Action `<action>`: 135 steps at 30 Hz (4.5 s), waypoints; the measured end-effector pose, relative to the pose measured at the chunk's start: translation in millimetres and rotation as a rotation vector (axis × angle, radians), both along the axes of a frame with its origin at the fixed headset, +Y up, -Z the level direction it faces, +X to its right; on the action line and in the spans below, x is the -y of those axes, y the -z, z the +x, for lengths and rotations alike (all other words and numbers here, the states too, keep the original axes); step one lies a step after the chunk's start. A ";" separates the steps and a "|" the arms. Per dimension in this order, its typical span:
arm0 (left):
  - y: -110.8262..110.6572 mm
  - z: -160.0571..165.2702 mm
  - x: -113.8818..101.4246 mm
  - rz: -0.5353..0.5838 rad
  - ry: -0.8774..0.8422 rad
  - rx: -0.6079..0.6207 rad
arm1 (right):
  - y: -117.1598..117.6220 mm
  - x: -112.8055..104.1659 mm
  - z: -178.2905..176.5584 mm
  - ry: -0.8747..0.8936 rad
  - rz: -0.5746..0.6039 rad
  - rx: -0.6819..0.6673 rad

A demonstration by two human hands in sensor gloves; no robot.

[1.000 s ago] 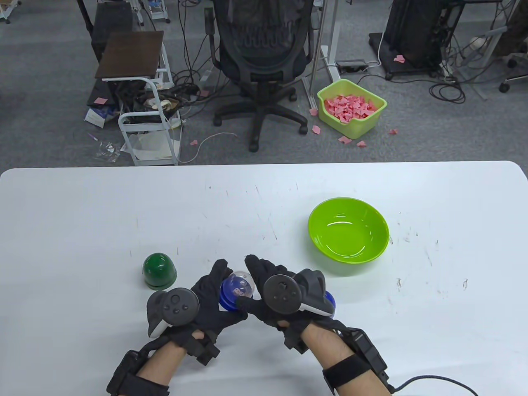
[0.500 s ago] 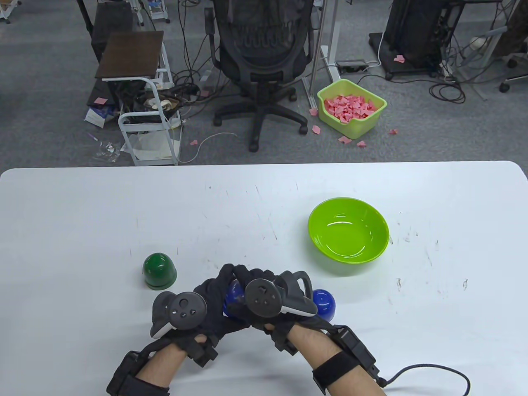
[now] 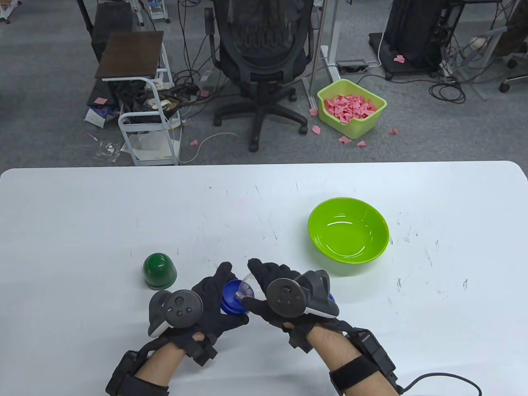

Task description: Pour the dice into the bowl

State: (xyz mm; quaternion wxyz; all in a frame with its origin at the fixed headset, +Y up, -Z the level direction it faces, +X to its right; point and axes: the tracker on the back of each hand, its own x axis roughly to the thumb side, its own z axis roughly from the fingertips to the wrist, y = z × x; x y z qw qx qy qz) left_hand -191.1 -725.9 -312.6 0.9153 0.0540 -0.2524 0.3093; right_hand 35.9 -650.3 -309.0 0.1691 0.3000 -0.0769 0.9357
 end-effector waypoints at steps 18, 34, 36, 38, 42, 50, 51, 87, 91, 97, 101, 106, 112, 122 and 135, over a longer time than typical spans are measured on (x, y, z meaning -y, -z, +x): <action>3.6 -10.5 -1.8 -0.011 -0.039 -0.067 | 2.0 74.9 -6.8 -0.385 0.030 0.022; 3.9 -10.8 -1.7 -0.012 -0.043 -0.062 | -2.3 100.4 -21.2 -0.552 0.011 0.020; 3.9 -10.8 -1.7 -0.010 -0.042 -0.061 | -3.5 100.1 -21.7 -0.564 0.016 0.016; 3.7 -10.9 -1.7 -0.008 -0.043 -0.062 | -4.9 97.6 -20.8 -0.554 0.025 0.013; 3.7 -11.1 -1.7 -0.008 -0.048 -0.065 | -8.6 84.4 -15.0 -0.481 0.066 0.012; 3.2 -10.7 -1.0 -0.004 -0.052 -0.073 | -6.3 41.9 18.8 -0.241 0.176 0.066; 3.2 -10.8 -1.0 -0.003 -0.053 -0.075 | -4.5 37.3 27.8 -0.200 0.179 0.073; 32.1 20.2 -48.1 -0.028 -0.090 -0.194 | 8.0 40.0 167.7 0.265 0.046 0.351; 47.3 34.8 -60.5 -0.018 -0.066 -0.194 | 8.2 38.3 174.8 0.296 0.043 0.373; 70.3 61.5 -66.8 -0.026 -0.058 -0.170 | 9.8 38.9 183.0 0.320 0.030 0.399; 86.2 81.0 -67.6 -0.061 -0.077 -0.148 | 10.9 39.7 188.1 0.335 0.018 0.417; 104.5 104.6 -74.0 -0.049 -0.042 -0.141 | 11.3 39.7 191.0 0.345 0.011 0.426; 125.5 133.9 -85.0 -0.019 0.001 -0.122 | 11.9 40.3 191.2 0.328 0.020 0.425; 154.2 190.2 -86.5 0.013 0.176 -0.075 | 14.3 45.1 197.2 0.301 -0.006 0.459; 172.3 261.7 -66.7 0.175 0.680 0.007 | 16.1 48.0 194.8 0.238 -0.054 0.469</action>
